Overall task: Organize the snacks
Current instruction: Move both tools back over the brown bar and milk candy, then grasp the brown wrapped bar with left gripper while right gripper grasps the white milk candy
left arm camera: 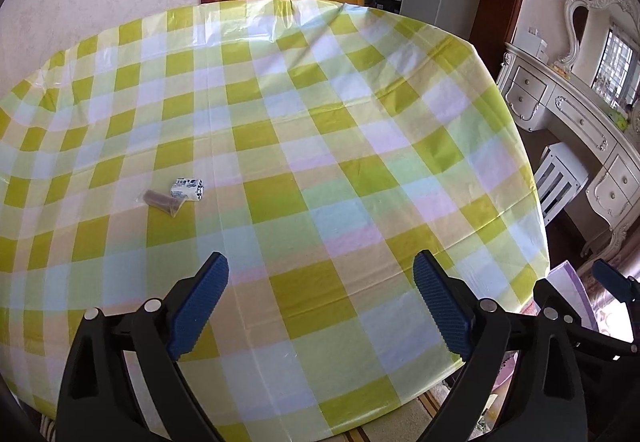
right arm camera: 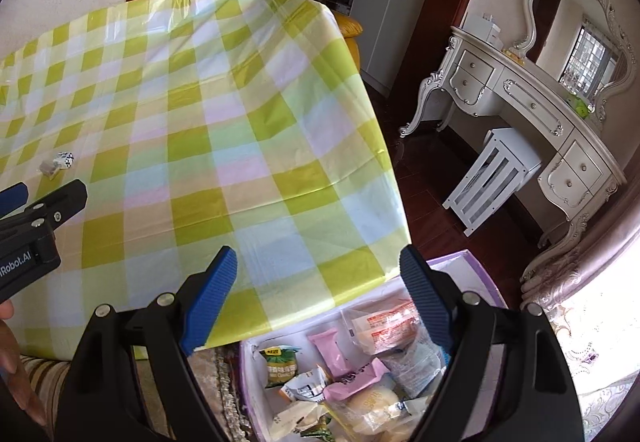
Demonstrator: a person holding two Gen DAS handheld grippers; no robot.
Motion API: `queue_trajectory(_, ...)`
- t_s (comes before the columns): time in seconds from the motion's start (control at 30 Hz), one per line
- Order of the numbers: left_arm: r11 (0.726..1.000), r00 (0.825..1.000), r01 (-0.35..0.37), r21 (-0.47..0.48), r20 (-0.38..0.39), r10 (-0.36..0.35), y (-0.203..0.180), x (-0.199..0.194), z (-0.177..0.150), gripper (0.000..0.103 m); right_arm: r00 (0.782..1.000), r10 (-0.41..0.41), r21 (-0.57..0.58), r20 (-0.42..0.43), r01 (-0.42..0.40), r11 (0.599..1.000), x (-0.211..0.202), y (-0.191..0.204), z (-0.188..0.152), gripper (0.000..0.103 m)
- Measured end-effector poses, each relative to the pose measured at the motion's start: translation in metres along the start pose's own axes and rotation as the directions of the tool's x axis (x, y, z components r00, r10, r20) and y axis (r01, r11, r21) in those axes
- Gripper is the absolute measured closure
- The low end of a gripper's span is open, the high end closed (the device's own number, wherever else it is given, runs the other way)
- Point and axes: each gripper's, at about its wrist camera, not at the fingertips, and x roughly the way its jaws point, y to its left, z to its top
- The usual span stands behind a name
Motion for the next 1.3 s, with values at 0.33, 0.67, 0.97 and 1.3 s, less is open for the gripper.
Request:
queue_trajectory(0.33, 1.0, 0.999, 0.019, 0.002, -0.037, -0.019, 0.025, 0.02, 0.01, 0.007, 0.987, 0.158, 0.017, -0.022, -0.158, 0.987, 0.016, 0.037, 0.014, 0.02)
queue_trajectory(0.67, 0.981, 0.991, -0.063, -0.183, -0.129, 0.04, 0.143, 0.058, 0.024, 0.044, 0.955, 0.292, 0.033, -0.05, -0.291, 0.956, 0.031, 0.063, 0.023, 0.02)
queue_trajectory(0.97, 0.95, 0.987, -0.069, -0.305, -0.159, 0.02, 0.19, 0.081, 0.033, 0.065, 0.935, 0.348, 0.034, -0.066, -0.347, 0.937, 0.037, 0.077, 0.025, 0.02)
queue_trajectory(1.3, 0.97, 0.985, -0.048, -0.237, -0.172, 0.007, 0.169, 0.101, 0.043, 0.064, 0.93, 0.361, 0.039, -0.073, -0.359, 0.932, 0.039, 0.08, 0.026, 0.02)
